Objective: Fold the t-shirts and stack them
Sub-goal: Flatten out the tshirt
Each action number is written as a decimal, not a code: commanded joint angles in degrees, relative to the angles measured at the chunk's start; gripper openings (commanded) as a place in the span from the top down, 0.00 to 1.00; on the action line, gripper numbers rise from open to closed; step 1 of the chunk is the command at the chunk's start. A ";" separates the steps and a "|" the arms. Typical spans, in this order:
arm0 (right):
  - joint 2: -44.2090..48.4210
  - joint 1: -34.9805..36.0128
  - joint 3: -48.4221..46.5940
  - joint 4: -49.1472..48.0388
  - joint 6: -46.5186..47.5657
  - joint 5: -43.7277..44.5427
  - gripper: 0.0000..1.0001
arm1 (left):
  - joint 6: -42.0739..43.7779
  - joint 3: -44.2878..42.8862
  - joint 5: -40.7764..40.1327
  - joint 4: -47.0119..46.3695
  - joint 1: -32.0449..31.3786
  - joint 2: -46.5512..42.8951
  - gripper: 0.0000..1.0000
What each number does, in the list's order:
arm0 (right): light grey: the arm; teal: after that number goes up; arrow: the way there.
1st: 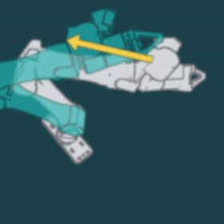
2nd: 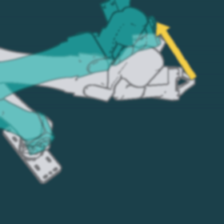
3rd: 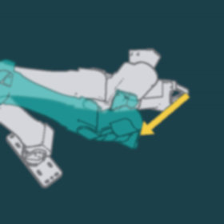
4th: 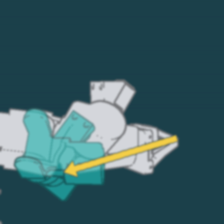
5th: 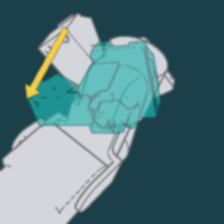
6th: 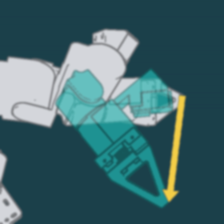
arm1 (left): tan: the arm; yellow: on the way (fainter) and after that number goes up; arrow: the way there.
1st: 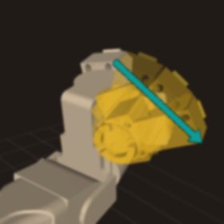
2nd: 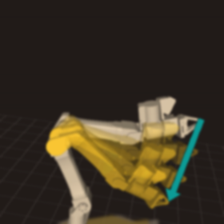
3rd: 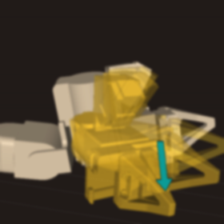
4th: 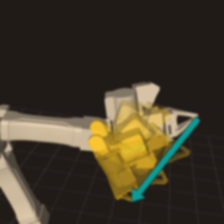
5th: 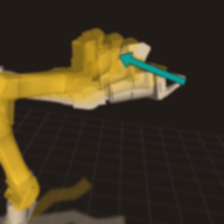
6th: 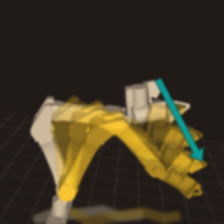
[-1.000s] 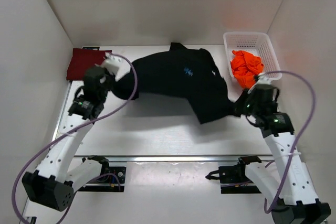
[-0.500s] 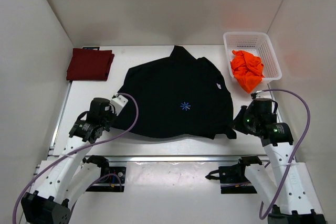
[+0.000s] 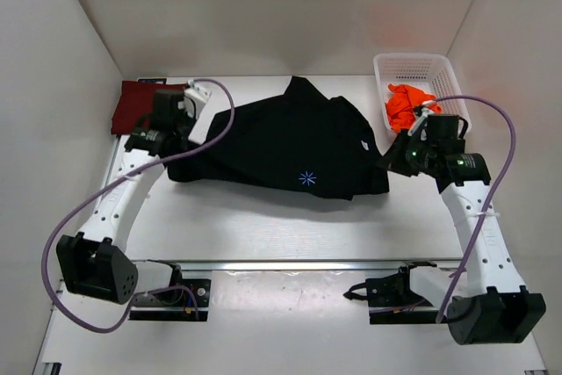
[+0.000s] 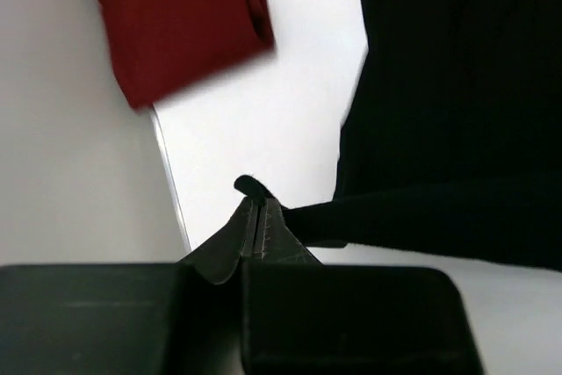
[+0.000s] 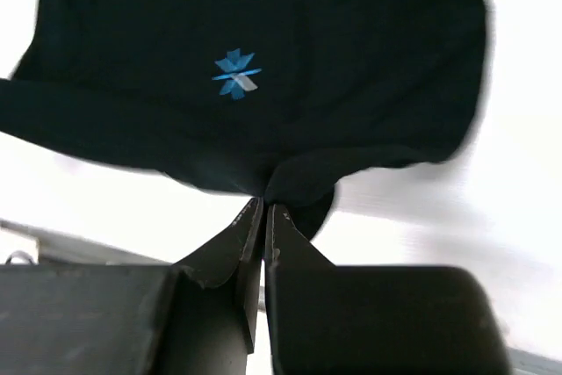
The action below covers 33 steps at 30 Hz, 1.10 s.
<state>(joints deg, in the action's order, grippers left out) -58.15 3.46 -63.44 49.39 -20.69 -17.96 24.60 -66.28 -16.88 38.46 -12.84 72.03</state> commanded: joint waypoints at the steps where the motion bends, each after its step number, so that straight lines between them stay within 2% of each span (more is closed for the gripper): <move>1: 1.71 -5.99 0.14 0.69 2.84 -3.40 1.00 | 1.76 -7.11 5.60 -0.67 1.51 -1.26 1.00; 4: 8.30 -6.28 6.65 6.33 3.37 0.37 1.00 | 5.80 2.45 8.61 3.72 -3.31 -9.43 1.00; 7: 12.35 -5.93 12.54 11.34 0.92 -1.81 1.00 | 3.63 13.52 11.68 10.99 -6.92 -16.82 1.00; 10: 13.94 -4.26 16.76 14.77 -3.03 -4.81 1.00 | 1.24 17.14 16.87 15.32 -5.71 -19.03 1.00; 14: 16.22 -1.88 18.00 18.02 -4.98 -0.96 0.98 | 0.98 18.47 17.07 15.77 -1.40 -20.44 0.97; 15: 16.05 -2.84 17.74 18.90 -3.76 -0.94 0.95 | 1.41 19.77 16.97 15.51 -2.53 -20.79 0.90; 17: 14.65 -5.74 17.21 19.17 -0.69 -2.34 0.73 | 1.41 20.58 14.70 16.91 -4.29 -20.79 0.73; 18: 13.25 -7.66 16.17 19.43 1.42 -3.39 0.66 | 1.68 20.84 14.86 17.52 -4.38 -20.79 0.50; 19: 11.76 -8.73 14.85 18.82 2.22 -4.01 0.64 | 1.68 21.10 14.69 17.88 -4.30 -21.22 0.34; 20: 10.44 -8.74 13.97 17.69 3.10 -3.93 0.62 | 2.11 20.24 14.34 18.92 -3.25 -22.10 0.24; 22: 8.16 -5.60 9.85 14.79 3.03 -2.79 0.61 | 2.74 19.09 13.28 18.67 -0.88 -23.59 0.22; 24: 4.30 1.16 5.64 10.23 1.10 1.23 0.61 | 2.64 17.16 11.27 15.70 3.59 -24.65 0.19; 26: -4.90 11.95 0.09 6.96 0.74 5.88 0.61 | 0.72 14.44 10.21 10.53 5.28 -22.30 0.19; 27: -7.30 14.09 -4.11 5.21 1.95 7.39 0.62 | -1.11 13.73 9.42 7.80 5.28 -20.89 0.19; 28: -13.59 17.25 -8.85 3.63 2.92 7.93 0.63 | -2.00 12.16 8.72 6.47 5.02 -16.79 0.20; 30: -26.77 19.38 -16.86 1.60 5.74 8.38 0.64 | -4.81 9.61 8.45 1.30 4.40 -5.73 0.21; 31: -30.23 19.65 -22.90 0.02 6.96 8.38 0.65 | -5.87 8.29 8.80 -0.12 4.14 -2.28 0.21; 33: -38.85 19.21 -31.19 -3.06 8.46 11.08 0.64 | -7.80 2.07 9.24 -3.38 3.44 11.14 0.21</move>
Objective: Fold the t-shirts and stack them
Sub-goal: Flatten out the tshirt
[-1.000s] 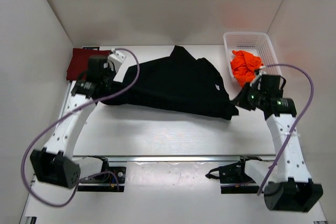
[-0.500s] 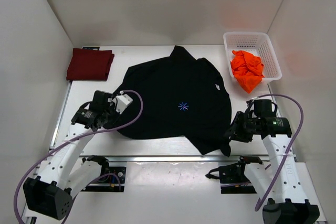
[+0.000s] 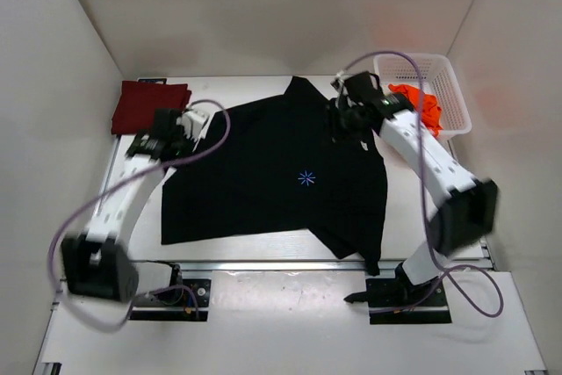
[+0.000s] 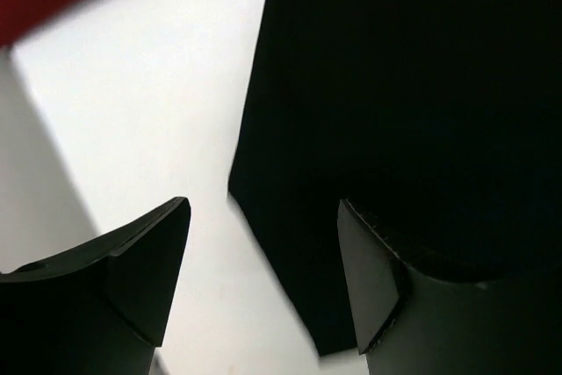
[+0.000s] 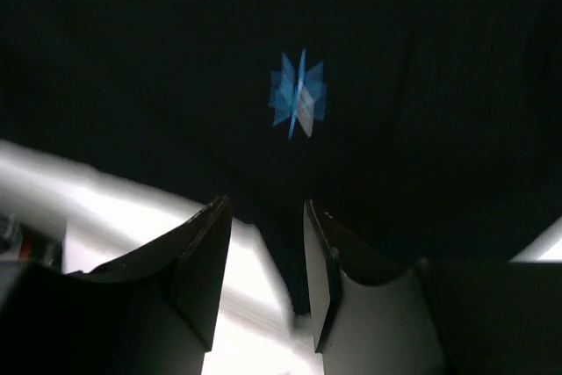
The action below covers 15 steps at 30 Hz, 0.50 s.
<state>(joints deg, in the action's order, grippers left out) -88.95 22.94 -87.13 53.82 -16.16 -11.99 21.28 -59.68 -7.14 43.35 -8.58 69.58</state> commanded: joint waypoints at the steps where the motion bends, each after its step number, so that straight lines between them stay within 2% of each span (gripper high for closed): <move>1: -13.91 -0.26 -13.09 -9.16 4.90 6.26 0.63 | -4.93 -6.66 -0.86 -9.15 -1.52 16.78 0.21; 3: -26.48 -2.27 -22.61 -9.44 4.22 6.28 0.64 | -6.42 -17.08 -0.25 -10.22 -2.66 28.36 0.20; 4: -29.06 -2.89 -27.86 -9.18 0.73 3.06 0.66 | -7.56 -20.18 -0.16 -10.04 -2.93 31.46 0.19; 6: -38.80 -5.35 -34.21 -8.48 -1.41 1.19 0.70 | -8.97 -34.46 -1.21 -7.25 -2.94 42.69 0.21; 9: -43.93 -6.06 -34.42 -8.99 -2.28 0.22 0.77 | -11.77 -53.88 -3.76 -0.67 -1.37 55.96 0.24; 11: -45.08 -5.72 -32.85 -8.82 -2.38 -0.40 0.78 | -13.01 -62.26 -2.01 2.34 0.22 61.17 0.28; 12: -45.87 -5.28 -32.32 -8.91 -2.38 -0.14 0.80 | -12.84 -64.23 -1.83 2.26 0.49 62.24 0.31; 15: -47.54 -5.63 -31.78 -8.82 -2.38 0.56 0.81 | -12.23 -62.15 0.89 1.47 0.93 62.08 0.40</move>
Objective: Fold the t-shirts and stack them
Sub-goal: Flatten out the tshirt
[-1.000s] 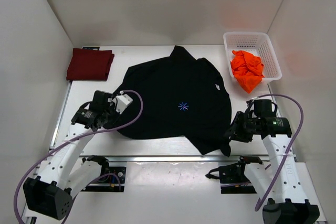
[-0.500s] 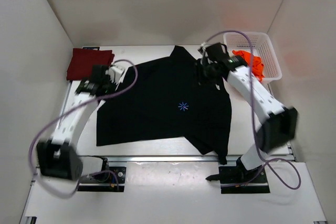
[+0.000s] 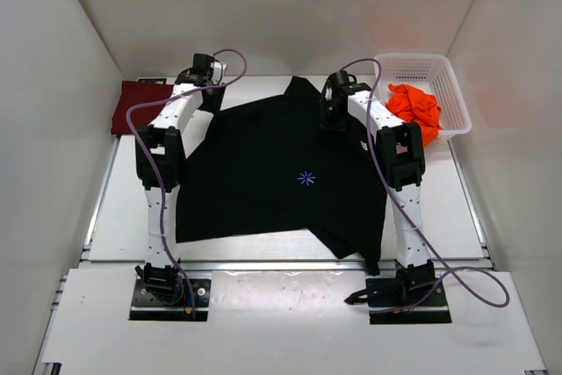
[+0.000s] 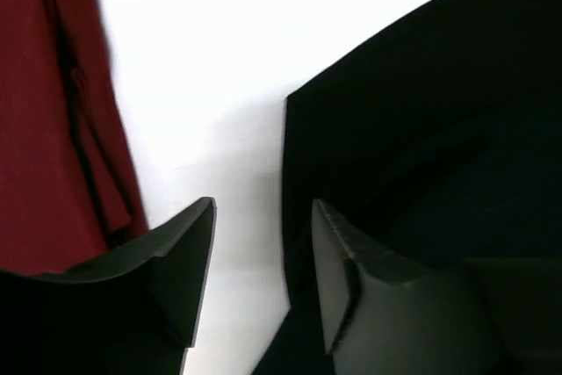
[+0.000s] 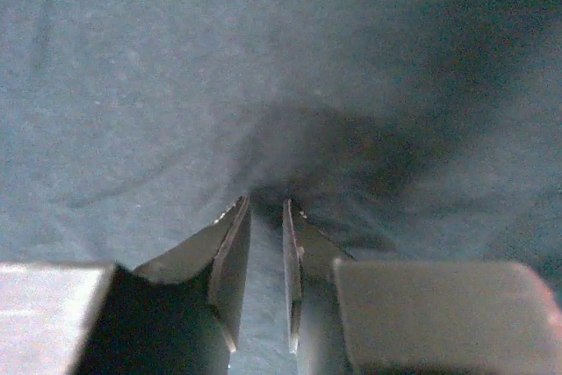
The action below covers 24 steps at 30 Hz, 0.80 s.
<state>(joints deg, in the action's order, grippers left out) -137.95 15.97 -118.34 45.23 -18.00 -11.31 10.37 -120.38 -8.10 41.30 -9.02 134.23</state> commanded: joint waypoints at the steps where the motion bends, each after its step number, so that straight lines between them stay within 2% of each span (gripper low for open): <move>1: 0.93 1.26 -0.66 0.03 -0.46 0.76 0.83 | -1.32 0.47 3.86 3.44 1.54 -3.53 0.43; 4: 0.14 0.21 -0.40 1.17 -0.54 2.87 0.91 | -2.28 5.05 5.28 2.03 2.07 -4.77 0.49; 7: -0.83 -1.19 0.92 2.66 -1.07 3.40 0.94 | -3.08 5.16 6.16 3.60 2.60 -3.19 0.53; 14: 0.40 -0.94 -1.79 7.33 -0.20 13.40 0.98 | -1.06 7.79 13.81 7.65 1.55 -0.91 0.45; 18: 1.37 -1.20 -2.59 7.94 -0.02 15.09 0.99 | -1.23 6.65 5.91 7.56 -1.08 1.64 0.49; 20: 2.15 -1.37 -1.37 7.94 0.15 15.18 1.00 | -0.88 4.72 5.21 8.09 -1.18 3.31 0.57; 22: 2.51 -1.37 -0.58 8.38 0.24 15.27 1.00 | -0.36 3.84 4.85 7.83 -1.53 4.01 0.71; 23: 3.03 -1.55 0.47 8.21 -0.10 15.70 1.00 | -0.70 3.14 4.85 8.35 -1.79 4.97 0.83; 24: 3.21 -1.55 1.01 8.03 0.50 15.71 1.00 | 0.17 1.91 4.67 8.79 -2.06 5.59 0.89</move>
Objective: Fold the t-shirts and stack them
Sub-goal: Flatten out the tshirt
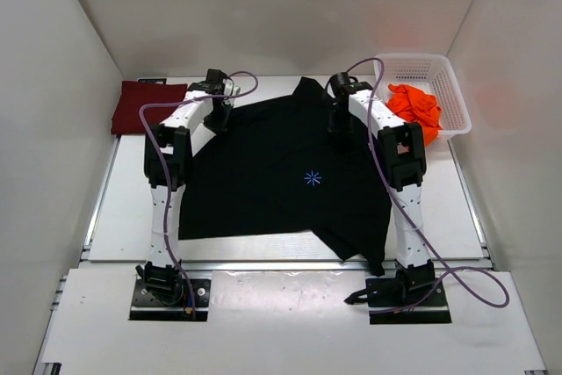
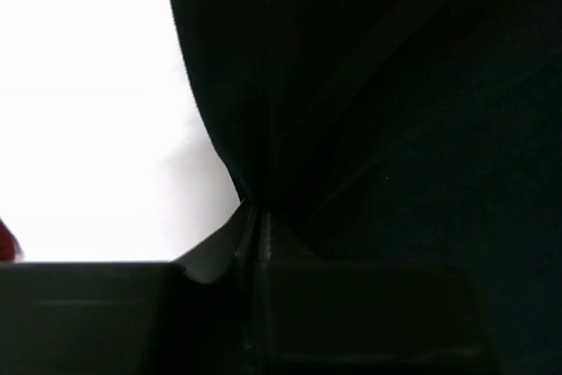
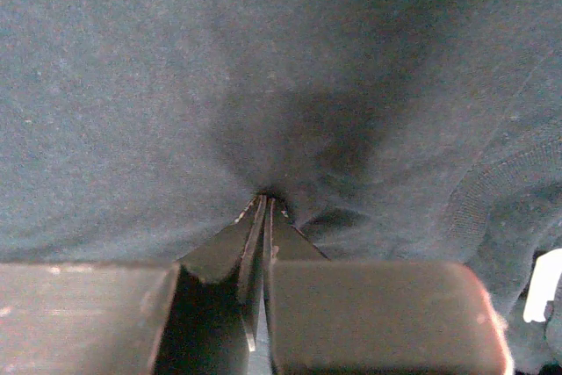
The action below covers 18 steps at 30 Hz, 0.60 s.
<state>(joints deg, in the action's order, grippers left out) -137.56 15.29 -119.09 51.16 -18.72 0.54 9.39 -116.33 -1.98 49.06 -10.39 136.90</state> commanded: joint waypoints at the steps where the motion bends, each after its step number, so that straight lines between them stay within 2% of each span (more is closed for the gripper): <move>1: 2.99 -0.96 2.54 2.11 1.06 3.42 0.99 | 1.77 -2.58 -2.15 0.78 -1.12 3.02 0.97; 4: 3.96 -1.66 3.68 1.84 1.06 3.24 1.00 | 4.66 -5.30 -9.87 -1.67 -2.43 3.46 1.00; 9: 4.75 -2.28 5.44 1.67 0.79 2.28 1.00 | 11.52 -13.54 -29.00 -11.51 -3.22 3.55 1.00; 11: 4.58 -2.02 5.53 1.93 0.88 2.10 1.00 | 17.04 -14.27 -32.37 -16.08 -4.80 2.94 1.00; 13: 4.14 -1.93 5.71 1.40 1.14 1.49 1.00 | 20.39 -9.65 -28.99 -16.63 -7.18 -0.56 0.96; 15: 4.40 -1.58 5.27 1.14 1.49 1.13 1.00 | 24.08 -1.21 -22.85 -16.01 -10.94 -5.21 0.75; 16: 4.32 -1.32 4.92 1.40 1.49 1.13 1.00 | 25.14 5.70 -20.72 -15.58 -12.10 -8.37 0.48; 17: 4.40 -1.40 4.83 1.05 1.32 0.70 0.99 | 26.63 8.90 -18.35 -14.79 -13.76 -9.71 0.39; 18: 4.49 -1.58 4.74 1.14 1.23 0.43 0.99 | 27.17 14.59 -15.54 -14.17 -15.78 -12.16 0.20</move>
<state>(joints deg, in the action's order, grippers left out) -135.00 13.85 -114.72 51.00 -17.98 0.56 30.41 -110.67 -23.29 33.89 -20.60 132.77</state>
